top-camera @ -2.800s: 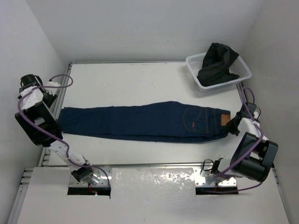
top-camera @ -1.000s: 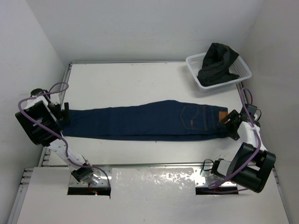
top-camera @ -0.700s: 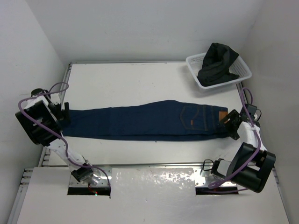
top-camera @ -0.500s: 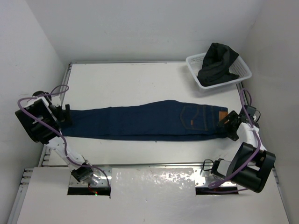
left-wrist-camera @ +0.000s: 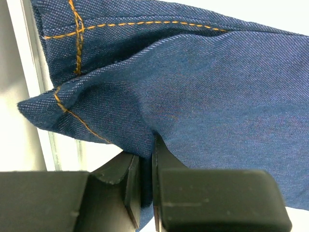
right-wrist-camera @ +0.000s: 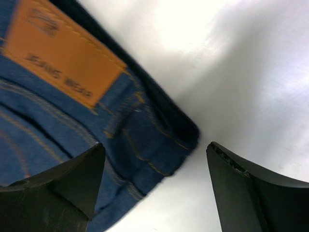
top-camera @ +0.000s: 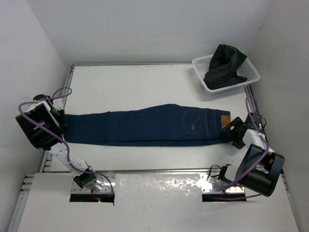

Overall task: Fold and stack the trousers
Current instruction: Fold the trousers

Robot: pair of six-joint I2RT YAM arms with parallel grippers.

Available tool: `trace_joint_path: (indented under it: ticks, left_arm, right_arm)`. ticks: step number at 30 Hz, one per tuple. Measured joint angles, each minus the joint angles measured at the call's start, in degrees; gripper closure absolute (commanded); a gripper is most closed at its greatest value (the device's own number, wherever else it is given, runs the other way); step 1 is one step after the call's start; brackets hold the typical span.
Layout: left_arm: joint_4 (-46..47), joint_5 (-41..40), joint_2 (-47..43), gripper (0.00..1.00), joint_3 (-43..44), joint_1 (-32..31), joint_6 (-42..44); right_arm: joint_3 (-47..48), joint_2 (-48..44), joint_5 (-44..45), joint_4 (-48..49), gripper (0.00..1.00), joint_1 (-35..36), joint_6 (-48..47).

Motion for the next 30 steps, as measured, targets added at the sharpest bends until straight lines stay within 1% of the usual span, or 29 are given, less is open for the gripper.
trace_joint_path:
  ticks: [5,8,11,13,17,20,23,25,30]
  left_arm:
    - [-0.94,1.73,-0.04,1.0,0.15,0.0,1.01]
    - [-4.81,5.99,-0.04,1.0,1.68,0.0,1.55]
    - [-10.27,11.67,-0.09,1.0,6.78,0.0,1.97]
    - [-12.35,15.02,-0.66,1.0,10.75,-0.13,2.14]
    - [-15.58,20.13,-4.44,1.0,16.41,-1.86,2.4]
    - [-17.33,23.71,-8.22,1.0,19.52,-6.19,2.29]
    - [-17.88,27.96,-10.4,1.0,22.58,-12.66,1.25]
    - [-17.2,30.93,-11.23,1.0,24.06,-17.49,-0.63]
    - [-15.17,37.73,-11.76,1.0,24.68,-27.06,-5.68]
  right_arm:
    - [-0.61,-0.02,-2.4,3.8,0.18,0.55,1.46]
    - [-0.61,-0.02,-2.6,4.52,0.18,0.76,1.7]
    - [-0.61,-0.02,-2.64,4.76,0.18,0.76,1.88]
    - [-0.61,-0.02,-2.6,4.74,0.18,0.76,1.88]
    - [-0.61,-0.5,-2.29,4.61,0.18,0.79,1.88]
    - [-0.52,-1.64,-2.21,4.2,0.18,0.79,1.88]
    - [-0.07,-2.78,-2.19,3.41,0.18,0.79,1.88]
    - [0.5,-3.56,-2.19,2.97,0.18,0.79,1.86]
    - [1.92,-5.51,-1.9,1.95,0.18,1.18,1.62]
